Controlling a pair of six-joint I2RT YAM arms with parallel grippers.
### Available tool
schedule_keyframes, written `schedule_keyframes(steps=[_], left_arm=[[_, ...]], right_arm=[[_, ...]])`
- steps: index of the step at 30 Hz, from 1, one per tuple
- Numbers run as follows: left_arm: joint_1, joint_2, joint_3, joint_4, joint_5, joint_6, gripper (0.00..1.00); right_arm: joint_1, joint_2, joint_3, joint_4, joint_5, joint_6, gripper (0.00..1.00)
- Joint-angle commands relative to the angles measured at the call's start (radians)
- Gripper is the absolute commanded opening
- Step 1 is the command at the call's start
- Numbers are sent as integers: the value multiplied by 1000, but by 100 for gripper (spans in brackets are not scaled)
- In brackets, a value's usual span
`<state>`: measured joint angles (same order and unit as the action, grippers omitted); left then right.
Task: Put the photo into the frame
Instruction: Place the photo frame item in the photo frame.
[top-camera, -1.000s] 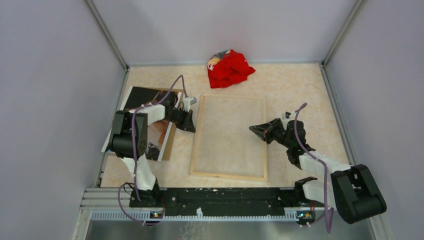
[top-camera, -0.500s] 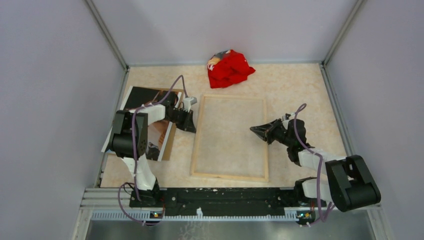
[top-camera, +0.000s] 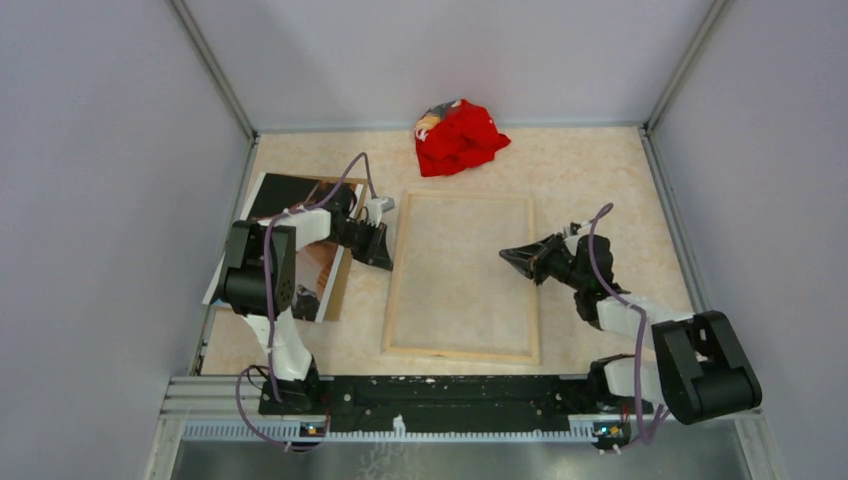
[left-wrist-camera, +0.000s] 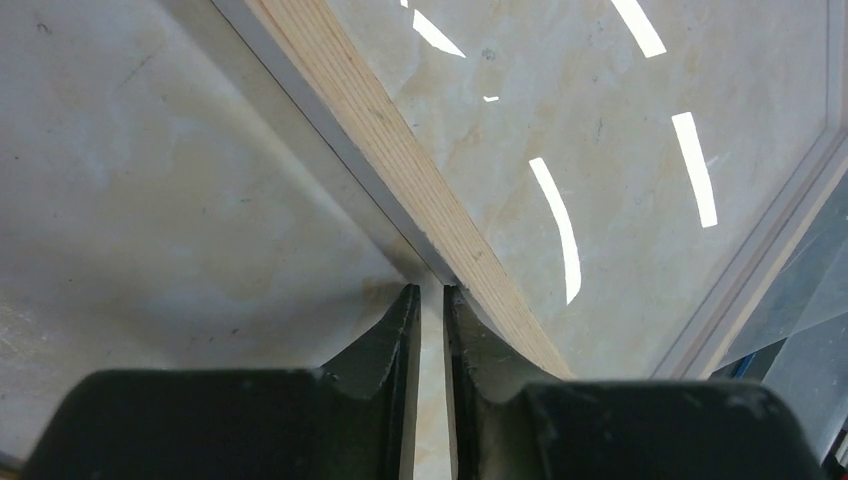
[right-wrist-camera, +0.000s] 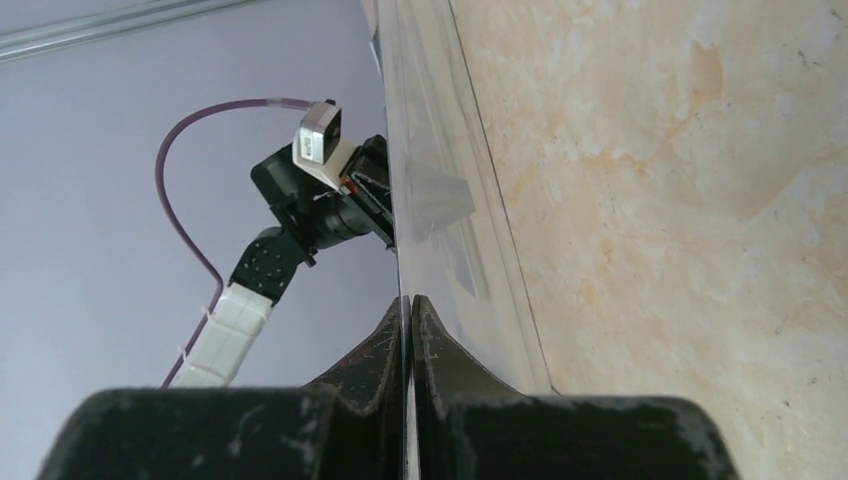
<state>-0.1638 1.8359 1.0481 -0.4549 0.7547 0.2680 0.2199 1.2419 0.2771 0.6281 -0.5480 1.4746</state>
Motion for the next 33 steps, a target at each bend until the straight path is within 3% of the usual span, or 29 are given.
schedule_keyframes(steps=[1, 4, 6, 10, 18, 24, 33], left_arm=[[-9, -9, 31, -55, 25, 19, 21], [-9, -15, 43, -74, 40, 10, 28], [-9, -19, 43, -71, 35, -2, 41], [-9, -16, 49, -77, 24, -3, 44], [-9, -30, 42, -90, 37, -1, 40], [-9, -31, 42, -84, 41, -14, 29], [-6, -40, 39, -76, 57, -27, 25]], right_arm=[[-3, -52, 66, 21, -21, 14, 0], [2, -78, 121, -65, -3, -10, 0], [15, -91, 152, -95, 11, -28, 0], [65, -92, 197, -157, 48, -40, 0], [111, -157, 249, -263, 128, -48, 0], [138, -197, 330, -375, 176, -74, 0], [175, -204, 356, -378, 209, -41, 0]])
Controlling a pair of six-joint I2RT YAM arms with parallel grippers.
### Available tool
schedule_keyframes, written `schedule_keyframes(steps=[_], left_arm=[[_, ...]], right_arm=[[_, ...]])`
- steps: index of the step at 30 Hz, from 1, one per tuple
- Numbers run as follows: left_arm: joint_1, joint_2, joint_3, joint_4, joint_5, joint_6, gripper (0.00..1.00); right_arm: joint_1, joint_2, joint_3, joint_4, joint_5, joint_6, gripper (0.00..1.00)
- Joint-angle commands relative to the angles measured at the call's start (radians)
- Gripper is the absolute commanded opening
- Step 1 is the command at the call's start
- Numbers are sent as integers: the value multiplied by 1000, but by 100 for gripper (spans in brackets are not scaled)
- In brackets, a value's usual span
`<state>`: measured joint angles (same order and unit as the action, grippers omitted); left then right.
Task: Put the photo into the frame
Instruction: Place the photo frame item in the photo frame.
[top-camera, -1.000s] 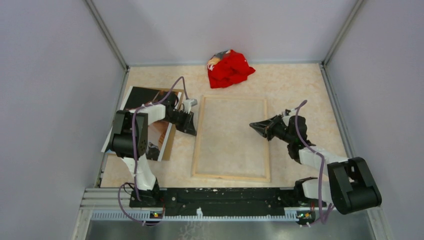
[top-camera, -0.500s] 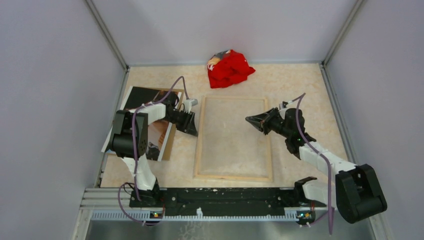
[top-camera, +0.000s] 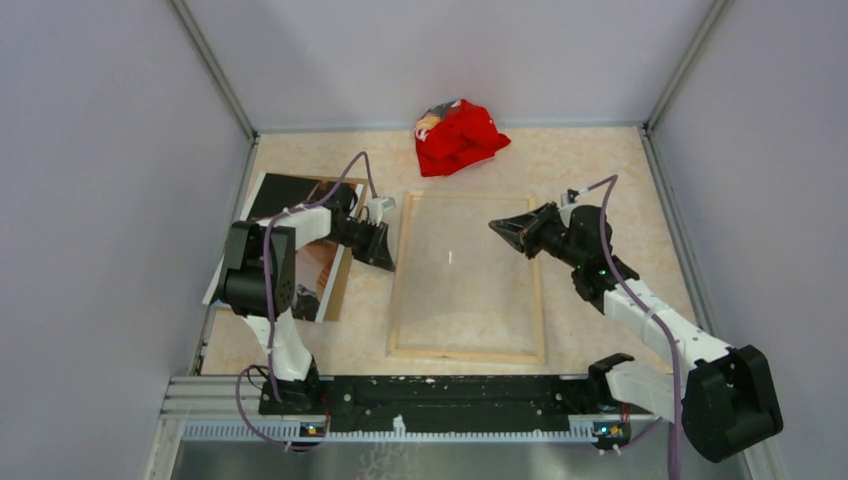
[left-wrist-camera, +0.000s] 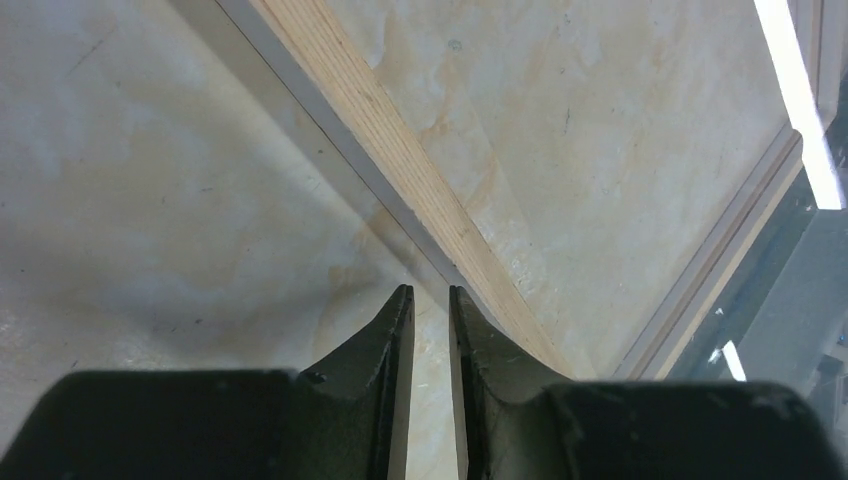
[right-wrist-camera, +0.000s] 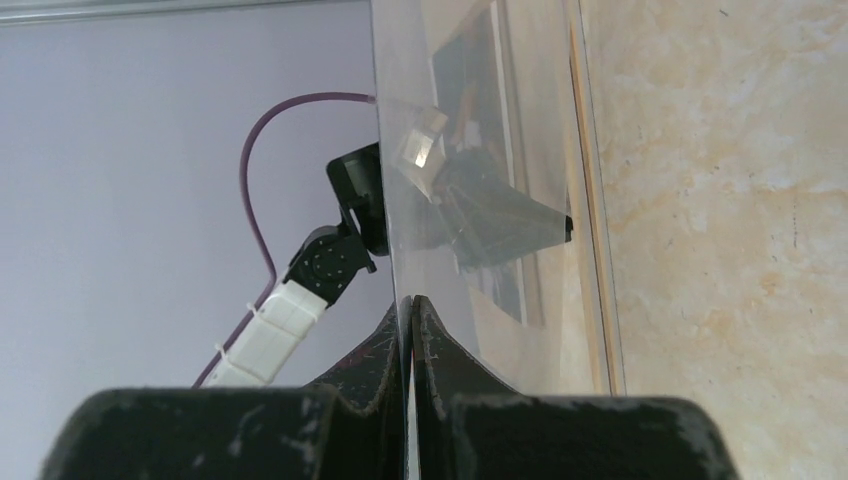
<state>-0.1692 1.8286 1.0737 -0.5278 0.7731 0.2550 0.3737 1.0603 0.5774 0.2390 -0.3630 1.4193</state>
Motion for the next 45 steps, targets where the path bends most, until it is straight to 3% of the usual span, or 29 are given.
schedule_keyframes(steps=[1, 11, 20, 29, 36, 45], left_arm=[[-1, -32, 14, -4, 44, -16, 25], [-1, -18, 18, -7, 54, -18, 23], [-1, -20, 12, -6, 40, -18, 20], [5, -18, 19, -11, 48, -21, 19], [5, -11, 21, -12, 44, -22, 19], [5, -11, 24, -14, 40, -20, 19]], right_arm=[[27, -20, 66, 1, 26, 1, 0], [27, 66, 182, -60, -89, -223, 0], [21, 47, 78, 96, -83, -130, 0], [19, 47, 46, 171, -129, -159, 0], [-24, 38, -93, 290, -153, -108, 0], [-118, 31, -107, 193, -230, -220, 0]])
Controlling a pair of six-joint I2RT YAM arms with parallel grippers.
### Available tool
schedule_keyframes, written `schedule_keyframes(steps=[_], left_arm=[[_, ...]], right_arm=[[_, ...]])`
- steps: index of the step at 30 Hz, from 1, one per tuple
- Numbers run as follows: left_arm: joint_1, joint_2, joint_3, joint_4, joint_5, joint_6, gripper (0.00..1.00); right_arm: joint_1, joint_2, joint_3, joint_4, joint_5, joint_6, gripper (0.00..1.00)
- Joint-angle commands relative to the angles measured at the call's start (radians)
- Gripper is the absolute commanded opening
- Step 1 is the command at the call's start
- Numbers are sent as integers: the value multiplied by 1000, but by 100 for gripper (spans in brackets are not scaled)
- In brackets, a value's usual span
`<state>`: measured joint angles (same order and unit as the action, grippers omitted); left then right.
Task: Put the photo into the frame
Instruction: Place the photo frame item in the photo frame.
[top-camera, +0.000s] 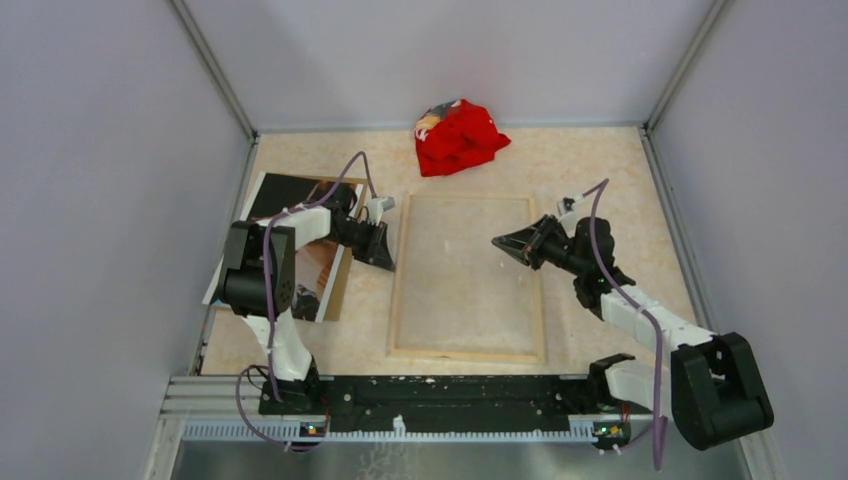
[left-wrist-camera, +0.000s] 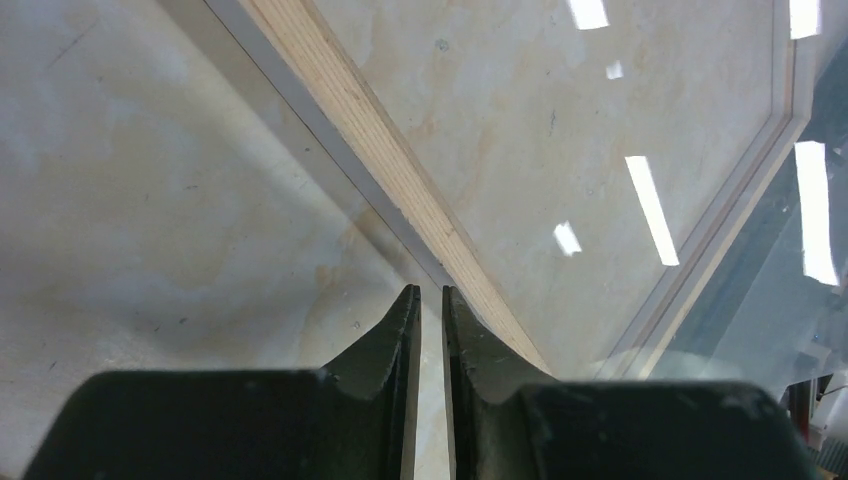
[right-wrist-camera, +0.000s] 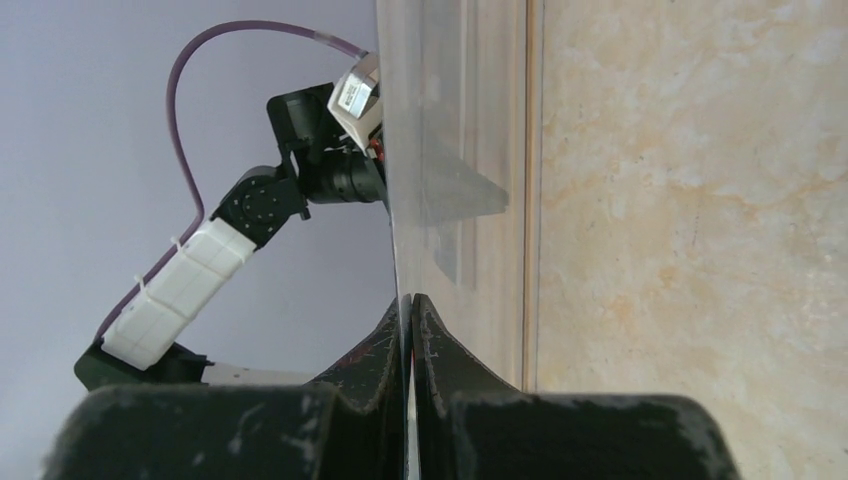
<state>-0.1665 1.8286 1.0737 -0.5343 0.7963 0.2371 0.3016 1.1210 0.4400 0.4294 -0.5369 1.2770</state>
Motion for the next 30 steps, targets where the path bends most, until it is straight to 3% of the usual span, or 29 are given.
schedule_keyframes(steps=[1, 19, 30], left_arm=[[2, -9, 25, -7, 18, -3, 19], [2, 10, 29, 2, 23, -13, 19], [-6, 41, 34, 6, 40, -17, 14]], right_arm=[[-55, -31, 30, -3, -64, -91, 0], [-67, -4, -35, 33, -57, -125, 0], [-67, 77, -97, 306, -103, 17, 0]])
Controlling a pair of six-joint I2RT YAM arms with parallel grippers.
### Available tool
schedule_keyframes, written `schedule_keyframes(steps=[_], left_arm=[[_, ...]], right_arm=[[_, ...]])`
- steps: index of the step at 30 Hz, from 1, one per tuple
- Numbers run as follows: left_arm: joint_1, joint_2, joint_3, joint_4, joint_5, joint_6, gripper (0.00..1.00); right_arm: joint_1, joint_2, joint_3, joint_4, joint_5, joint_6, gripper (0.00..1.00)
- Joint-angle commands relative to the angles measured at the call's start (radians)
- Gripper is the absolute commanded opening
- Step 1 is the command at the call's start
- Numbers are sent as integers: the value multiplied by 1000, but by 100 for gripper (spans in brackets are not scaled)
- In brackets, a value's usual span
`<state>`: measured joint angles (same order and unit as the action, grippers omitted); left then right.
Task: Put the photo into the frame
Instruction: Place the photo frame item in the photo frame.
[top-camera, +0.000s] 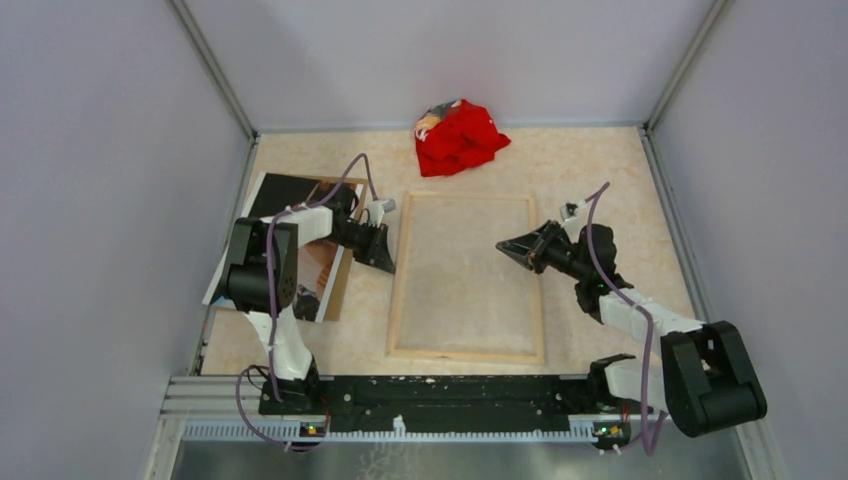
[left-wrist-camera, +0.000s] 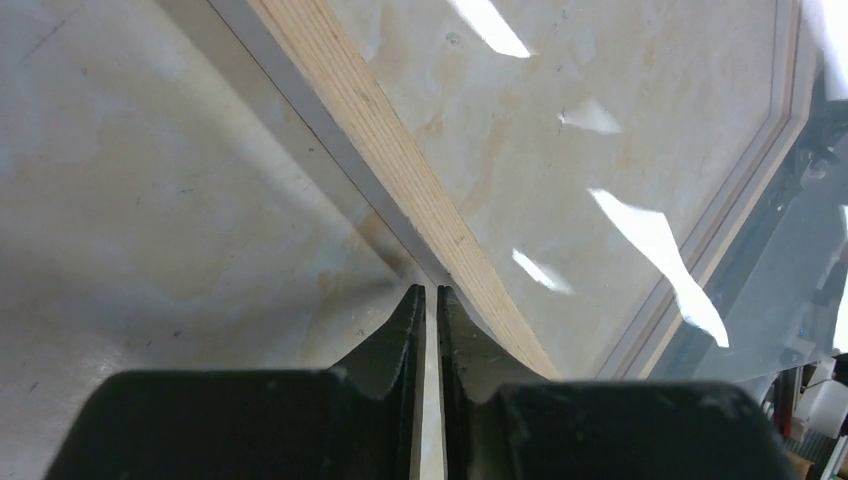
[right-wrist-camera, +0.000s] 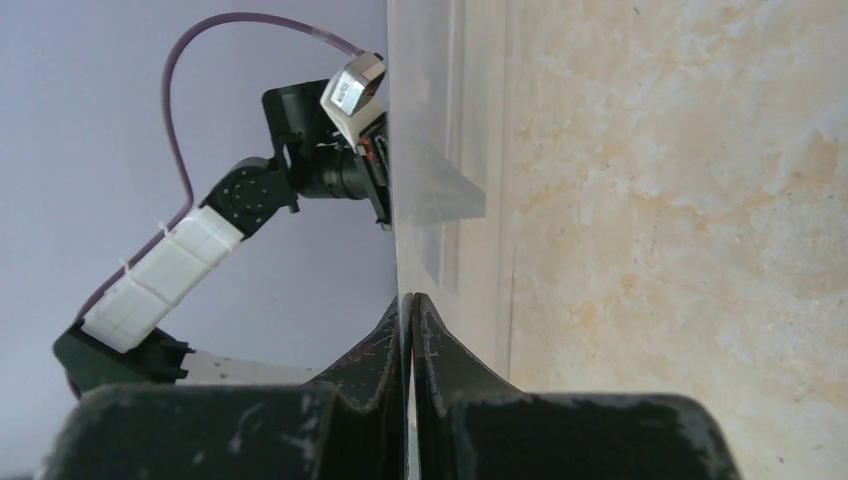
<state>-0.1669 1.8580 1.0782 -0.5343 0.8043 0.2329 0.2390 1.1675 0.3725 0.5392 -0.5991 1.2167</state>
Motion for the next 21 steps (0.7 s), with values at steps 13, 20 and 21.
schedule_keyframes(steps=[13, 20, 21], left_arm=[[-8, 23, 38, 7, 24, -11, 13], [-8, 27, 43, 6, 20, -11, 13], [-8, 27, 43, 6, 20, -11, 13]], right_arm=[[75, 155, -9, 441, -44, 185, 0], [79, 182, 11, 479, -67, 192, 0], [79, 180, 12, 468, -65, 187, 0]])
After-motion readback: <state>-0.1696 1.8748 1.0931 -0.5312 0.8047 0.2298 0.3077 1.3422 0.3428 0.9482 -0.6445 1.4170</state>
